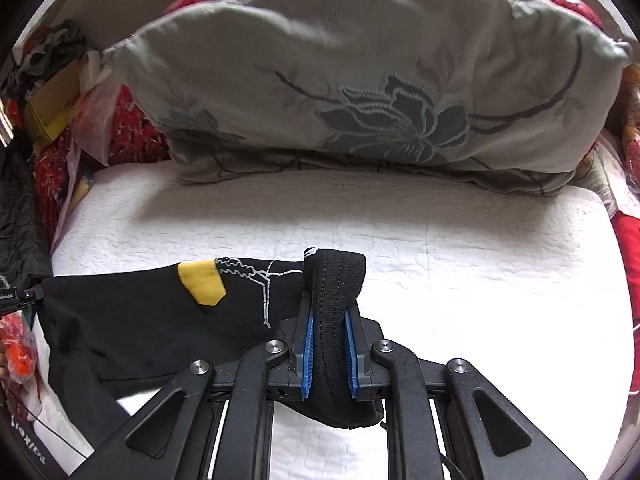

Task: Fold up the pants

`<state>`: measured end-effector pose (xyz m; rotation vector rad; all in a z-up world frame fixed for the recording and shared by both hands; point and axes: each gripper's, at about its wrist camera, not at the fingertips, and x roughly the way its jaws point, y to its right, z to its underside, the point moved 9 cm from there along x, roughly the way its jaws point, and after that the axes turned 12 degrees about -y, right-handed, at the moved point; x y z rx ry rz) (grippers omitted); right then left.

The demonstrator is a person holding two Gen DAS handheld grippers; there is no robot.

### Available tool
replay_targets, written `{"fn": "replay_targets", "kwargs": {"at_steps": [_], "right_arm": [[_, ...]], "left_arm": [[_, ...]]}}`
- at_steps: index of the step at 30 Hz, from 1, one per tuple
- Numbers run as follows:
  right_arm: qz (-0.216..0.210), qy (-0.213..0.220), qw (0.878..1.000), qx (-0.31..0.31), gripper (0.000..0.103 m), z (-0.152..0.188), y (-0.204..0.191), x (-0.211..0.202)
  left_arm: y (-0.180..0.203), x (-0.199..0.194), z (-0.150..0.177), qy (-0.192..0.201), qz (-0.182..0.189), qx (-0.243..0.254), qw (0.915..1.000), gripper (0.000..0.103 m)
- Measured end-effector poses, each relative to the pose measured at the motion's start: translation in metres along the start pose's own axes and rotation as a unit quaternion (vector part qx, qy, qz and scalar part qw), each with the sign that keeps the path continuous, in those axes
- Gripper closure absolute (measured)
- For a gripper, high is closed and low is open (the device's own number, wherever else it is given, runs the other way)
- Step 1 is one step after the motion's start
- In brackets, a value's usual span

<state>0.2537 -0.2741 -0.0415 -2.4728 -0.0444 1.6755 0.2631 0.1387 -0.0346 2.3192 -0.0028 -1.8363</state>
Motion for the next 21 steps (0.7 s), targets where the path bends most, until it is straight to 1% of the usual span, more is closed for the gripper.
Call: {"fn": "replay_targets", "kwargs": {"at_steps": [5, 7, 9, 12, 14, 15, 18, 20, 21], "right_arm": [[0.003, 0.029, 1.0, -0.004, 0.09, 0.035, -0.005, -0.038], [0.001, 0.037, 0.999, -0.005, 0.09, 0.056, -0.004, -0.055], [0.004, 0.041, 0.999, -0.004, 0.09, 0.076, -0.006, -0.061], [0.008, 0.048, 0.999, -0.006, 0.09, 0.119, -0.004, -0.071], [0.017, 0.05, 0.999, -0.01, 0.088, 0.15, -0.003, -0.071], [0.019, 0.047, 0.999, -0.013, 0.085, 0.167, -0.003, -0.07], [0.034, 0.021, 0.999, -0.027, 0.081, 0.22, -0.002, -0.06], [0.048, 0.001, 0.998, -0.031, 0.079, 0.251, 0.003, -0.054], [0.045, -0.008, 0.999, -0.029, 0.075, 0.263, 0.005, -0.053]], "left_arm": [[-0.009, -0.021, 0.031, 0.027, 0.003, 0.008, 0.9996, 0.096], [-0.017, -0.021, 0.048, 0.027, 0.005, 0.006, 0.9996, 0.096], [-0.026, -0.017, 0.068, 0.025, 0.01, 0.0, 0.9996, 0.096], [-0.044, -0.005, 0.102, 0.019, 0.011, -0.011, 0.9997, 0.096], [-0.06, 0.012, 0.129, -0.001, 0.007, -0.021, 0.9998, 0.095], [-0.071, 0.025, 0.143, -0.02, 0.002, -0.03, 0.9993, 0.095], [-0.1, 0.056, 0.178, -0.071, -0.009, -0.059, 0.9957, 0.096], [-0.115, 0.066, 0.193, -0.088, -0.002, -0.083, 0.9927, 0.096], [-0.12, 0.067, 0.198, -0.093, 0.007, -0.092, 0.9914, 0.096]]}}
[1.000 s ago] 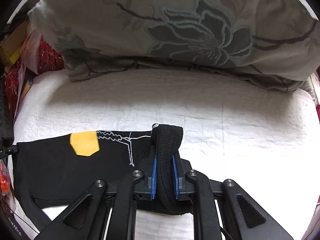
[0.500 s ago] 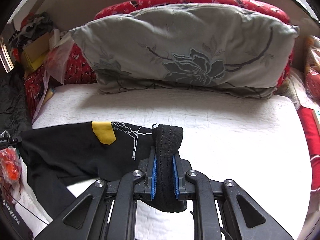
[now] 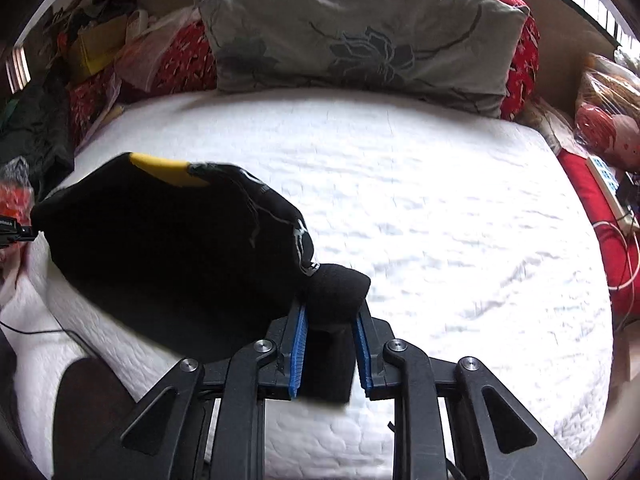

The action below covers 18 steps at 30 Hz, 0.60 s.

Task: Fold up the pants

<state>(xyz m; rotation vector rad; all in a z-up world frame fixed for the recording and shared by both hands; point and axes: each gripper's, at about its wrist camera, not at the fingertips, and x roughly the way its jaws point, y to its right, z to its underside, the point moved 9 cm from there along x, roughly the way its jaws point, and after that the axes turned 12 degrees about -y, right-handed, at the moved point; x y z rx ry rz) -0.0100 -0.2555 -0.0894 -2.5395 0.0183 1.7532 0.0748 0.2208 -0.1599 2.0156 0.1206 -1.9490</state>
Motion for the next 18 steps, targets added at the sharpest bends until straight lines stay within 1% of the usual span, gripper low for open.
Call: {"fn": "replay_targets", "kwargs": {"at_steps": [2, 3, 5, 7, 8, 9, 10, 11, 12, 13, 14, 16, 18], "right_arm": [[0.008, -0.011, 1.0, 0.007, 0.07, 0.02, 0.007, -0.001], [0.011, -0.015, 1.0, 0.012, 0.065, 0.028, 0.012, -0.003], [0.017, -0.021, 0.999, 0.035, 0.062, 0.038, 0.025, -0.009], [0.001, -0.023, 0.997, 0.073, 0.059, 0.041, 0.039, -0.017], [-0.017, -0.02, 0.995, 0.098, 0.056, 0.044, 0.046, -0.022], [-0.039, -0.017, 0.991, 0.126, 0.048, 0.043, 0.052, -0.026], [-0.066, -0.019, 0.986, 0.154, 0.042, 0.043, 0.056, -0.029], [-0.094, -0.024, 0.979, 0.179, 0.034, 0.041, 0.057, -0.029], [-0.121, -0.029, 0.972, 0.2, 0.033, 0.04, 0.057, -0.029], [-0.147, -0.038, 0.965, 0.214, 0.033, 0.037, 0.049, -0.028], [-0.171, -0.049, 0.958, 0.227, 0.033, 0.037, 0.044, -0.024], [-0.208, -0.073, 0.943, 0.249, 0.033, 0.039, 0.03, -0.017], [-0.226, -0.096, 0.934, 0.261, 0.033, 0.043, 0.018, -0.007]], "left_arm": [[-0.007, -0.004, 0.006, 0.001, 0.022, -0.015, 0.9996, 0.096], [-0.006, -0.007, 0.008, 0.004, 0.029, -0.016, 0.9994, 0.096], [0.003, -0.016, 0.012, 0.012, 0.047, -0.009, 0.9988, 0.095], [0.016, -0.023, 0.014, 0.016, 0.063, -0.001, 0.9979, 0.095], [0.029, -0.027, 0.014, 0.017, 0.077, 0.006, 0.9969, 0.093], [0.038, -0.028, 0.014, 0.016, 0.085, 0.009, 0.9962, 0.09], [0.047, -0.029, 0.013, 0.016, 0.095, 0.01, 0.9953, 0.084], [0.06, -0.03, 0.012, 0.016, 0.106, 0.012, 0.9942, 0.075], [0.068, -0.029, 0.01, 0.017, 0.109, 0.012, 0.9938, 0.071], [0.076, -0.026, 0.009, 0.018, 0.11, 0.012, 0.9938, 0.062], [0.087, -0.023, 0.008, 0.018, 0.111, 0.014, 0.9936, 0.059], [0.091, -0.019, -0.002, 0.013, 0.109, 0.015, 0.9938, 0.059], [0.095, -0.011, -0.005, 0.005, 0.11, 0.013, 0.9938, 0.059]]}}
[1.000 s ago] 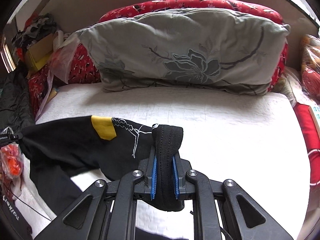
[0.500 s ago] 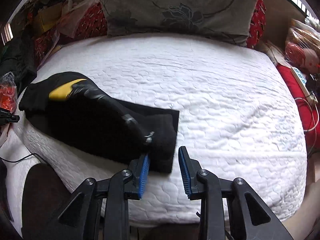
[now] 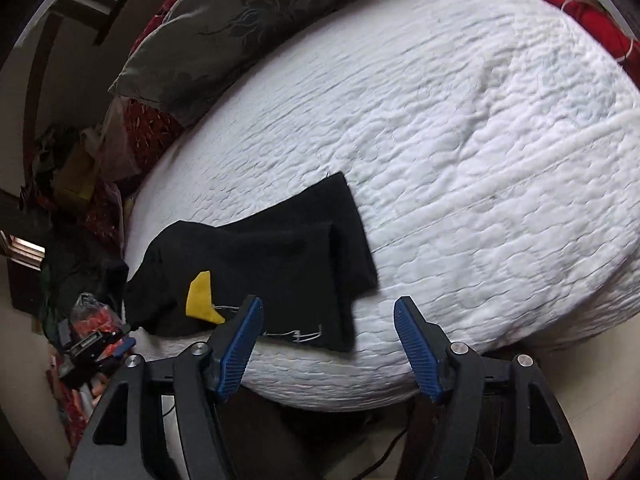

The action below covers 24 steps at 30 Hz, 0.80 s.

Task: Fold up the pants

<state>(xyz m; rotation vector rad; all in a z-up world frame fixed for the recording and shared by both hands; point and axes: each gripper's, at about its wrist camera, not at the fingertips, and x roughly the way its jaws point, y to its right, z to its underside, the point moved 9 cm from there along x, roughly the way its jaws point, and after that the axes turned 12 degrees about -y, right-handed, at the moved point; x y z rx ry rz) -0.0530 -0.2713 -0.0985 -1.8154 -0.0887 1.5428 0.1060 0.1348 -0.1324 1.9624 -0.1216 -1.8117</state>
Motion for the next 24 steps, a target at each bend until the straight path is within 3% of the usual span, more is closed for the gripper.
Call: {"fn": "replay_targets", "kwargs": {"at_steps": [7, 10, 11, 12, 13, 15, 17, 20, 24], "right_arm": [[0.003, -0.04, 0.998, 0.041, 0.032, 0.004, 0.005, 0.042], [0.001, -0.034, 0.999, 0.04, 0.032, 0.002, 0.002, 0.056], [0.007, -0.029, 0.999, 0.034, 0.032, 0.0, 0.001, 0.059], [0.013, -0.022, 0.999, 0.025, 0.036, -0.002, -0.001, 0.061], [0.02, -0.018, 1.0, 0.012, 0.042, -0.003, -0.004, 0.063], [0.023, -0.026, 0.999, 0.002, 0.097, -0.002, -0.008, 0.063], [-0.009, -0.029, 0.999, 0.01, 0.097, -0.002, -0.012, 0.054], [-0.044, -0.014, 0.999, 0.008, 0.097, -0.014, -0.025, 0.028], [-0.053, 0.012, 0.998, 0.011, 0.097, -0.052, -0.038, 0.006]], "left_arm": [[-0.001, 0.013, -0.018, -0.002, -0.004, -0.024, 0.9997, 0.059], [0.0, 0.022, -0.03, -0.004, -0.017, -0.033, 0.9993, 0.059], [0.0, 0.025, -0.032, -0.01, -0.021, -0.039, 0.999, 0.064], [0.0, 0.027, -0.035, -0.014, -0.023, -0.047, 0.9985, 0.072], [0.001, 0.028, -0.038, -0.015, -0.021, -0.052, 0.9983, 0.086], [0.0, 0.022, -0.04, -0.018, 0.002, -0.057, 0.9982, 0.096], [0.001, 0.01, -0.047, -0.01, 0.018, -0.06, 0.998, 0.1], [0.006, -0.005, -0.063, 0.0, 0.014, -0.052, 0.9985, 0.101], [0.017, -0.028, -0.082, 0.0, 0.052, -0.061, 0.9968, 0.101]]}}
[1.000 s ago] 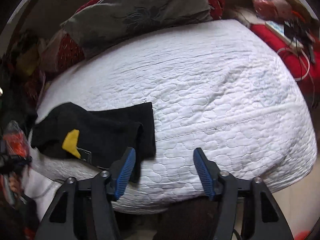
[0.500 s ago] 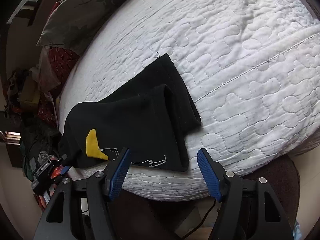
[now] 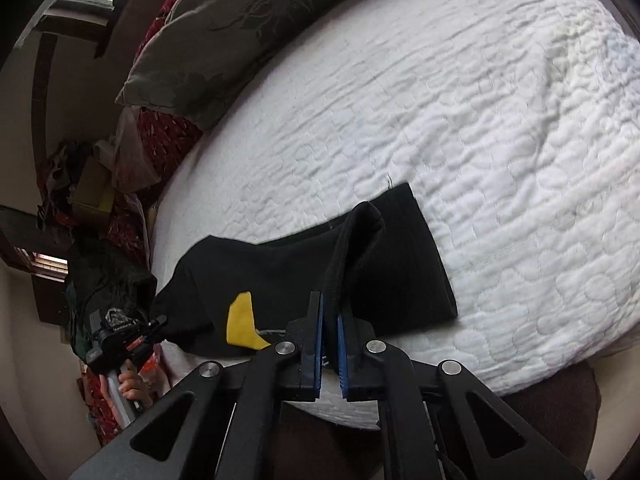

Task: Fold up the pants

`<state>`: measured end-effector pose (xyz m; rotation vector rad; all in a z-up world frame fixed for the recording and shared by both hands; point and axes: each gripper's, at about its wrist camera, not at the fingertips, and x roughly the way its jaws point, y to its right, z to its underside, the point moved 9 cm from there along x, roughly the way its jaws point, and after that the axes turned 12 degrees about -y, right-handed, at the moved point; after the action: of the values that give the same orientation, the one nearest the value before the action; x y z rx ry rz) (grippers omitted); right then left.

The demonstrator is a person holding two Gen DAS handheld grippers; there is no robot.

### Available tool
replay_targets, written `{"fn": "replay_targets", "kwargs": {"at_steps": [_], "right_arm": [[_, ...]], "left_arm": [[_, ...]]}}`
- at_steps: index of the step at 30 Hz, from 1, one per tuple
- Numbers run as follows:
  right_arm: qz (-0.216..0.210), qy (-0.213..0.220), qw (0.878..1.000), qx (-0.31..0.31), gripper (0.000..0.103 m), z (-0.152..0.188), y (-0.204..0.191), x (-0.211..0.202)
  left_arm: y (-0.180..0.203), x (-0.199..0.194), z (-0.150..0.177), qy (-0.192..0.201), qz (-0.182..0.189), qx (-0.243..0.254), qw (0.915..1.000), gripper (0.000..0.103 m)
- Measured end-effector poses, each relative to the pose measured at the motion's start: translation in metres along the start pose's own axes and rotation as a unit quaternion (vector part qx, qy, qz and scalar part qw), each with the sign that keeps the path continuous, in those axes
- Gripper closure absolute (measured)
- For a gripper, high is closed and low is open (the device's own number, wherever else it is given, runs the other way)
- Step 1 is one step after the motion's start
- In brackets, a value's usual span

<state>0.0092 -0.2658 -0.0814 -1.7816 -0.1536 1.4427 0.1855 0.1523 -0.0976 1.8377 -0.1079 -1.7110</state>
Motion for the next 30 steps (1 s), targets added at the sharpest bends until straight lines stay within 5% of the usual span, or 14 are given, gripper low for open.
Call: {"fn": "replay_targets", "kwargs": {"at_steps": [5, 9, 17, 23, 26, 30], "right_arm": [[-0.078, 0.057, 0.995, -0.005, 0.098, -0.041, -0.042, -0.045], [-0.094, 0.059, 0.994, 0.005, 0.097, -0.041, -0.036, -0.053], [-0.046, -0.009, 0.994, 0.095, 0.097, -0.005, 0.056, 0.015], [0.007, -0.02, 0.997, 0.074, 0.09, 0.003, 0.067, 0.024], [0.056, 0.004, 0.998, 0.041, 0.076, 0.001, 0.057, 0.005], [0.073, 0.042, 0.996, -0.01, 0.06, -0.017, 0.033, -0.024]], "left_arm": [[0.009, -0.038, 0.01, 0.024, 0.032, 0.029, 0.9988, 0.101], [-0.029, -0.019, 0.021, 0.019, -0.005, 0.026, 0.9995, 0.101], [-0.097, 0.048, 0.036, -0.046, -0.008, -0.047, 0.9978, 0.1], [-0.093, 0.012, 0.06, -0.025, 0.007, 0.002, 0.9997, 0.075], [-0.088, -0.023, 0.059, 0.01, 0.015, 0.023, 0.9996, 0.075], [-0.071, -0.05, 0.03, 0.046, -0.03, 0.07, 0.996, 0.058]]}}
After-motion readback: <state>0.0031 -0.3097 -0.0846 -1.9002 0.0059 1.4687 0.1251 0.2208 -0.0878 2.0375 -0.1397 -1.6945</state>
